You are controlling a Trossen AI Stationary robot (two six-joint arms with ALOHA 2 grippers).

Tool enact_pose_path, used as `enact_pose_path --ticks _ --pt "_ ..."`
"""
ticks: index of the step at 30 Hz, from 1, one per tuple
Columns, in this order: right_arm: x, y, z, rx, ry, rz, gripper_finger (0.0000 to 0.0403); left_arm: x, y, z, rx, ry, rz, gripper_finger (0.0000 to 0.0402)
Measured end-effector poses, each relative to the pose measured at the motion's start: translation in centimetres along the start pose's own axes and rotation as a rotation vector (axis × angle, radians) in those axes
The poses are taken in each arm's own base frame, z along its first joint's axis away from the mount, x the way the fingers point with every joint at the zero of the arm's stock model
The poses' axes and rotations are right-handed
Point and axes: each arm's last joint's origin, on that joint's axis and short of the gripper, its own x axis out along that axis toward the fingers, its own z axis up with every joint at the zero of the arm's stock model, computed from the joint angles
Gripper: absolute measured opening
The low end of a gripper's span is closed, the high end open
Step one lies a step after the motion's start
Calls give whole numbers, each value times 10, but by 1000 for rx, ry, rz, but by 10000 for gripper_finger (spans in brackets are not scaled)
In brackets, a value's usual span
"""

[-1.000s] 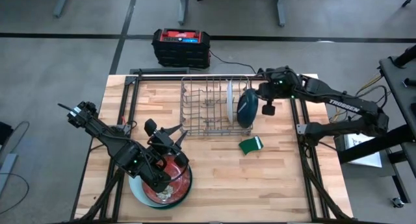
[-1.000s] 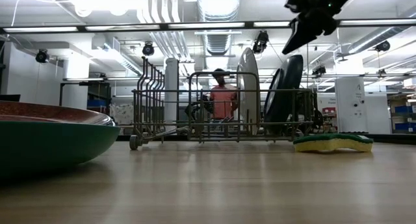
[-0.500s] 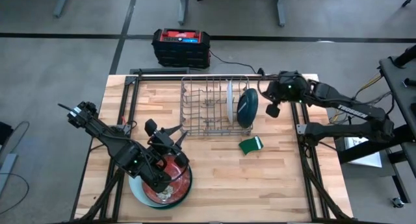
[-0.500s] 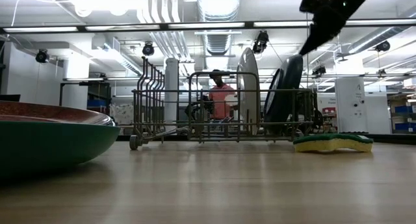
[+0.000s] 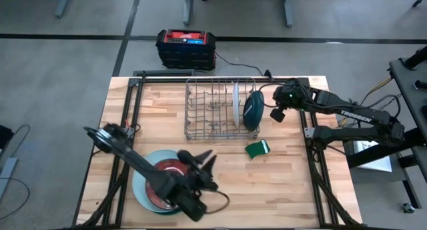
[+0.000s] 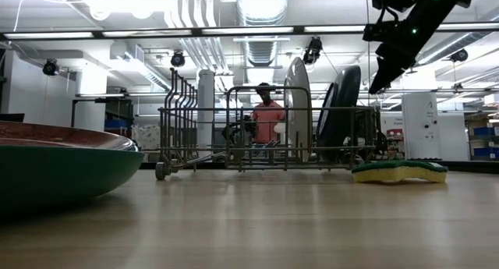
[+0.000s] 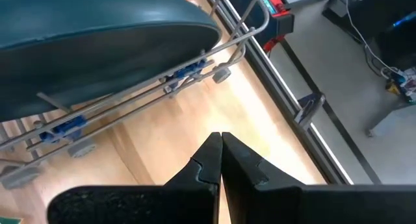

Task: Sort dishes
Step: Adjust the dark green plate into the dish rack

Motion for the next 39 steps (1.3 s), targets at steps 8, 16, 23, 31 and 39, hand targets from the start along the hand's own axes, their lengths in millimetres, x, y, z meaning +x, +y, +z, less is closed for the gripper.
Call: enact_pose_path --ticks 8,16,23,31,39 --pt "-15 -3 -3 16 -64 20 0 42 -20 9 158 80 66 116" --pt "-43 -6 -10 33 -209 149 0 75 -30 12 180 209 -89 116" --pt "-50 -6 -21 112 -247 171 0 74 -24 7 168 186 -3 116" --pt "-30 4 -36 156 -182 267 0 83 -20 4 169 208 12 116" --pt "-28 4 -27 185 -281 275 0 84 -20 3 180 212 16 116"
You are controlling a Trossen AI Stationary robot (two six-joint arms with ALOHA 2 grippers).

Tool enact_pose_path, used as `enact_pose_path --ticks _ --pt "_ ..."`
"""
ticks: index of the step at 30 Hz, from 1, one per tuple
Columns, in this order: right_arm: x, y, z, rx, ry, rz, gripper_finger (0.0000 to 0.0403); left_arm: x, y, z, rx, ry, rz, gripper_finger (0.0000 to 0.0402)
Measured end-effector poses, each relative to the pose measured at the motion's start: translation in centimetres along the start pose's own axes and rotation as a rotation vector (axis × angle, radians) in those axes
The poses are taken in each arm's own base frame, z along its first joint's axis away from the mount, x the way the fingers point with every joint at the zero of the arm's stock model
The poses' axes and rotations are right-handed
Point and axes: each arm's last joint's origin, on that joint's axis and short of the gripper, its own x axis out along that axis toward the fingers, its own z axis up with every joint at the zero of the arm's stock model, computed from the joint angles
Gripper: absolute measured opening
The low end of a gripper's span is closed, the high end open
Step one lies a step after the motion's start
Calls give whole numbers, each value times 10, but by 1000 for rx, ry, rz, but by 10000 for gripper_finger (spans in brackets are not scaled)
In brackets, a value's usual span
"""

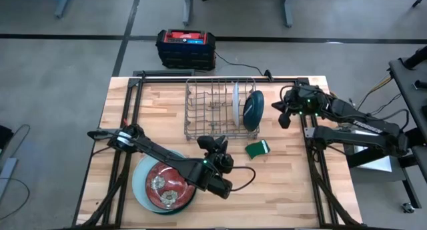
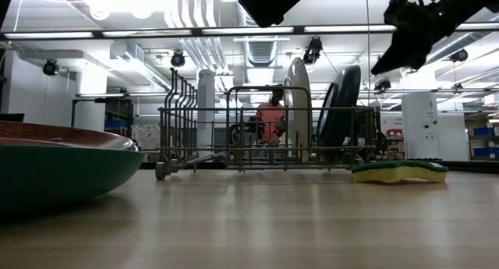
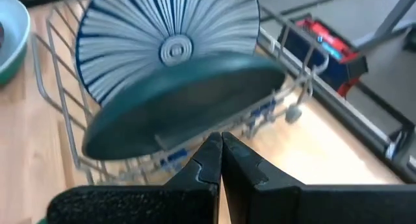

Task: Sort dishes
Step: Adjust the dark green plate into the dish rack

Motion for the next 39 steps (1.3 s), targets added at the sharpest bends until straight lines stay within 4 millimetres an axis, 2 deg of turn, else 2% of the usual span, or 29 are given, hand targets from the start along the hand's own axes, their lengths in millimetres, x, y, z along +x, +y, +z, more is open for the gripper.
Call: enact_pose_path --ticks 4,11,16,23,39 --pt "7 0 7 -17 -38 0 0 0 0 -1 7 2 3 116" --pt "30 0 7 -38 32 0 0 1 0 -1 8 3 4 116" --pt "40 0 16 -50 -28 -1 0 3 1 -1 10 7 6 116" --pt "44 0 25 -82 -115 -4 0 3 1 -1 12 8 7 116" --pt "49 0 46 -177 -135 -14 0 7 2 -1 11 16 12 116"
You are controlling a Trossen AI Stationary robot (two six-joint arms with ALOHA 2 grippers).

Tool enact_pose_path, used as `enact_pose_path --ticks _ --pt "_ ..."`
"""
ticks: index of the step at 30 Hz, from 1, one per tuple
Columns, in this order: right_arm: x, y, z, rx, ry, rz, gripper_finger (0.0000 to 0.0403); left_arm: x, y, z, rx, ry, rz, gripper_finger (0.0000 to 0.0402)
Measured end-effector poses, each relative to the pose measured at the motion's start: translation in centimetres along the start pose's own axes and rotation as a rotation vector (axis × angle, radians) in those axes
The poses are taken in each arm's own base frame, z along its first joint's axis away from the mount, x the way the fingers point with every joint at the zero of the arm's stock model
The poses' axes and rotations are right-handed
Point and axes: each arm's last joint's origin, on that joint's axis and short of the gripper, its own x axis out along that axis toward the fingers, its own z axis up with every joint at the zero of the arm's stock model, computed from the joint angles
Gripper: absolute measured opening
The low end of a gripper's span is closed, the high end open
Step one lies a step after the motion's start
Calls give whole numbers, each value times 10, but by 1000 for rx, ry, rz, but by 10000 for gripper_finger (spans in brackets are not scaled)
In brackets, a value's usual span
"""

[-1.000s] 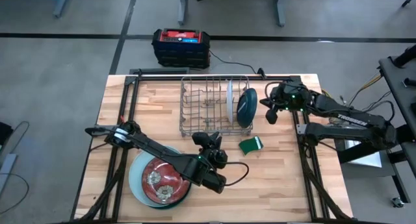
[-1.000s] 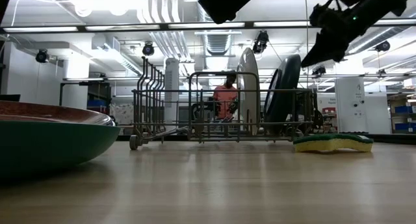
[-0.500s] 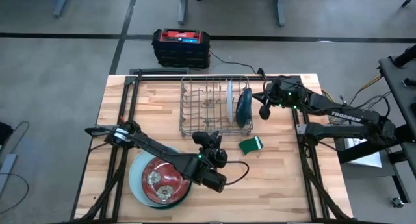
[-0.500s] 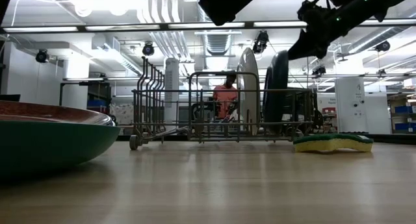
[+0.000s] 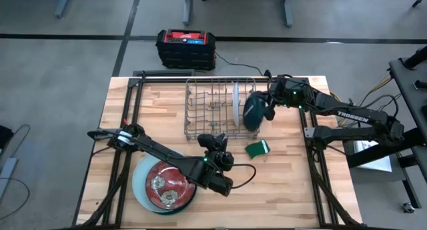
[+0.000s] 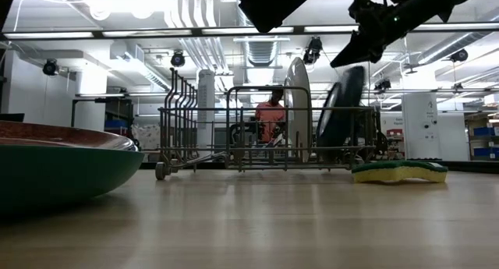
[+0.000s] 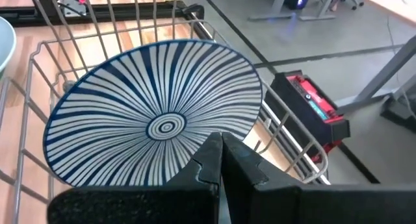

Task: Sort dishes
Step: Adjust the dark green plate into the dish rack

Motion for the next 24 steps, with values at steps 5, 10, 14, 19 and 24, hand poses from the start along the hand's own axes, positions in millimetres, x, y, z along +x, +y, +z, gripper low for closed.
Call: enact_pose_path --ticks 5,10,14,19,24 --pt "-2 -1 5 -27 -25 -7 0 0 0 0 0 0 0 116" --pt "-5 -2 10 -39 -44 -10 0 0 0 0 0 0 0 116" --pt "-14 -3 16 -47 -55 -17 0 0 0 0 0 0 0 116" --pt "-42 -8 18 41 81 -165 0 0 0 0 4 1 0 116" --pt "-56 -7 -3 162 271 -236 0 1 1 -1 16 5 2 116"
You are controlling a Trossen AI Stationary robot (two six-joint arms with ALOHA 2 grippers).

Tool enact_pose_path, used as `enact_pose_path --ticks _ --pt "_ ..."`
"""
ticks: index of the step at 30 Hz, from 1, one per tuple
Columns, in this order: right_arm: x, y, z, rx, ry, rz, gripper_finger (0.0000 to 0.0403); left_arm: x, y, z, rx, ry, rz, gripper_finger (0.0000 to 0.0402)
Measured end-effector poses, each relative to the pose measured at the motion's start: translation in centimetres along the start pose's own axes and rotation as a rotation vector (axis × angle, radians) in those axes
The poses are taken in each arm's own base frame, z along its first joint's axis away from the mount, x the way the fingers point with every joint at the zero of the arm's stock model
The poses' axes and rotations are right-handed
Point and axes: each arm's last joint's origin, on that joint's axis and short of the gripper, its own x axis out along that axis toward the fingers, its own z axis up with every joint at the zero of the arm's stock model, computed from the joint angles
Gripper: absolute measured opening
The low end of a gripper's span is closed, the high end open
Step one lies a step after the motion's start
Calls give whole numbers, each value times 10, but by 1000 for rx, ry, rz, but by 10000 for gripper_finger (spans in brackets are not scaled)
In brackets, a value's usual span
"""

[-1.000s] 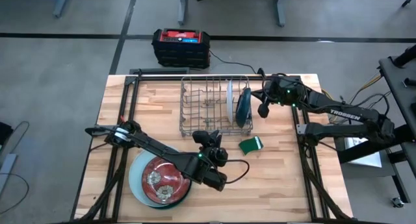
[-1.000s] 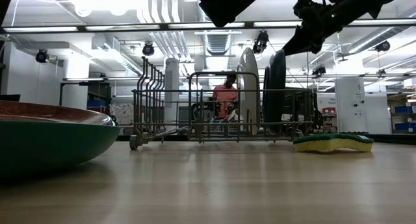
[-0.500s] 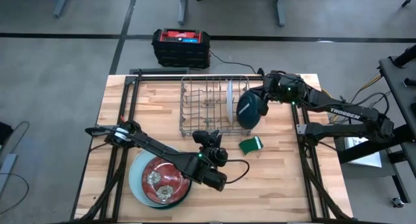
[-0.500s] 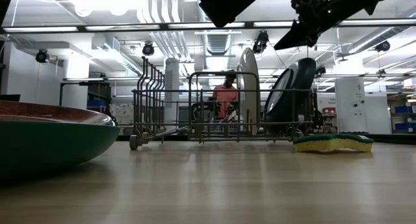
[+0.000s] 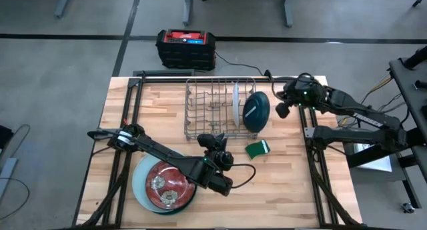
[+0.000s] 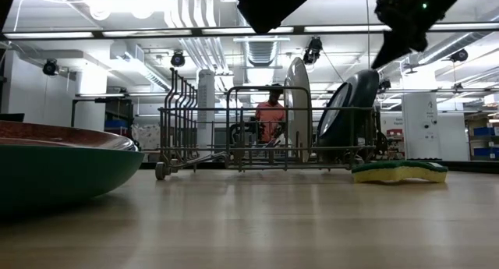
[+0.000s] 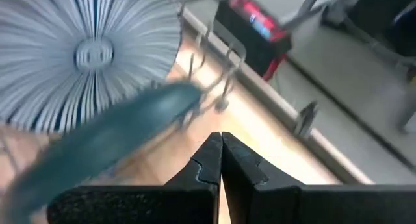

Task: Sort dishes
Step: Adjust the dark green plate into the dish rack

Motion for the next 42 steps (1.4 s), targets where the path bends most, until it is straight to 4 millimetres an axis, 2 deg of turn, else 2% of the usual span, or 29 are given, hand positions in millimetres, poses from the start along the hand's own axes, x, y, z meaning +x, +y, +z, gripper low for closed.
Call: enact_pose_path --ticks 3,7,13,20,23,27,32,37,42 --pt "12 4 -8 -5 12 46 0 3 1 0 -2 5 4 116" --pt "26 11 -7 -30 -38 147 0 5 1 0 -10 10 7 116" --pt "33 17 9 -53 -163 275 0 6 2 0 -15 10 7 116" --pt "39 19 12 -102 -174 279 0 6 2 0 -15 10 7 116" --pt "33 17 15 -198 -203 256 0 6 2 0 -16 10 7 116" --pt "12 12 25 -248 -246 231 0 6 2 0 -15 10 7 116" --pt "-4 10 14 -343 -17 266 0 6 2 0 -12 11 7 116" --pt "-1 14 9 -559 -12 283 19 6 2 0 -9 12 8 116" --pt "6 15 11 -680 -3 136 59 6 2 0 -9 12 8 116"
